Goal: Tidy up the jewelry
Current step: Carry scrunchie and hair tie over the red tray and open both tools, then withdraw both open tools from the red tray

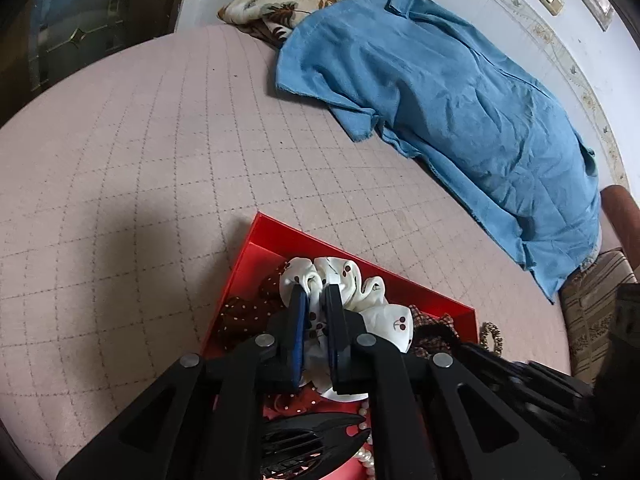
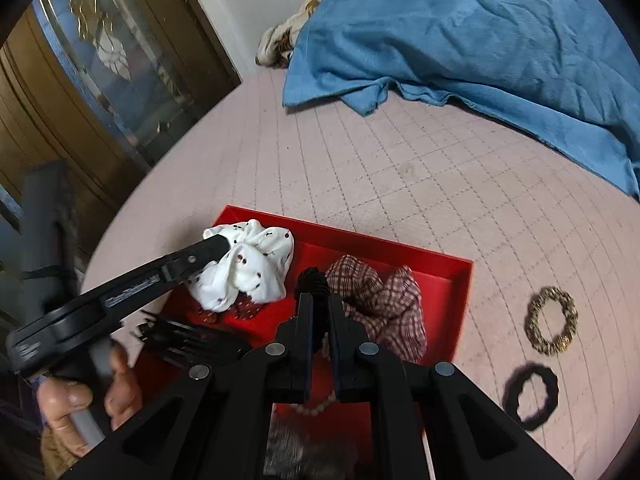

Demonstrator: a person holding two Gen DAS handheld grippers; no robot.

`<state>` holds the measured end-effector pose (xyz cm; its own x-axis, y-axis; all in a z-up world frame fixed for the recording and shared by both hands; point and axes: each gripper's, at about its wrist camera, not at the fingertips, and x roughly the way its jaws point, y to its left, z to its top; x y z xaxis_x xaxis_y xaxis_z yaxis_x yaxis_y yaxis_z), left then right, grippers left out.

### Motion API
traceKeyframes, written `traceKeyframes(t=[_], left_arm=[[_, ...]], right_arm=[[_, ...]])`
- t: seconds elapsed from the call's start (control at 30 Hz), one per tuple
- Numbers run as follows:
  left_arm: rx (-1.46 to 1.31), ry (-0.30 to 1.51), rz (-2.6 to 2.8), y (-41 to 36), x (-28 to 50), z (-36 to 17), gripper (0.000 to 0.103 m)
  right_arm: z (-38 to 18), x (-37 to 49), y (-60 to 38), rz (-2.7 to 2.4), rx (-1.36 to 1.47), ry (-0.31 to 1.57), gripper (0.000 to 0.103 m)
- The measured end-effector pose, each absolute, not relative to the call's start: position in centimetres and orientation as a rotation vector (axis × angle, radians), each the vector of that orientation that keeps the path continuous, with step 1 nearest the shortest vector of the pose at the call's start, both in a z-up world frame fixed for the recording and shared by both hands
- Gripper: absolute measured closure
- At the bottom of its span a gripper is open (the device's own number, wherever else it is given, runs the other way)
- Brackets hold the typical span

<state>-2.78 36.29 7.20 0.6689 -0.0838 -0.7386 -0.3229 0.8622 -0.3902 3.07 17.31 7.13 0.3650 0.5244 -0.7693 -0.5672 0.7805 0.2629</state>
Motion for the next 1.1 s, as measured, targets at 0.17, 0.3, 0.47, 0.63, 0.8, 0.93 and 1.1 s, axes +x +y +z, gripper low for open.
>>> traceKeyframes(t=[0.17, 0.3, 0.47, 0.63, 0.8, 0.93, 1.1], left_arm=[[-0.509, 0.824, 0.136, 36.0, -3.0, 7.1, 0.084], [-0.482, 0.785, 0.125, 35.5, -3.6, 7.8, 0.071], [-0.449, 0.725, 0.119, 35.0, -4.8, 8.9, 0.058], [-0.389, 0.703, 0.139, 34.1, -5.4, 9.4, 0.054], [-0.314, 0.691, 0.185, 32.8, -6.2, 9.7, 0.054], [-0.241, 0.675, 0.221, 31.3, -7.2, 9.9, 0.054], [-0.226, 0.682, 0.244, 29.3, -9.0, 10.6, 0.053]], right_arm=[[6.4, 3.3, 18.4, 0.676, -0.108, 0.970, 0.093], [6.5, 3.4, 18.1, 0.668, -0.090, 0.976, 0.090], [7.8, 2.9, 16.6, 0.657, -0.057, 0.951, 0.068], [9.1, 1.7, 13.6, 0.642, -0.041, 0.923, 0.063], [9.5, -0.1, 10.1, 0.611, -0.041, 0.906, 0.059], [9.4, -1.7, 6.9, 0.572, -0.047, 0.890, 0.054], [8.9, -3.5, 3.1, 0.530, -0.049, 0.881, 0.053]])
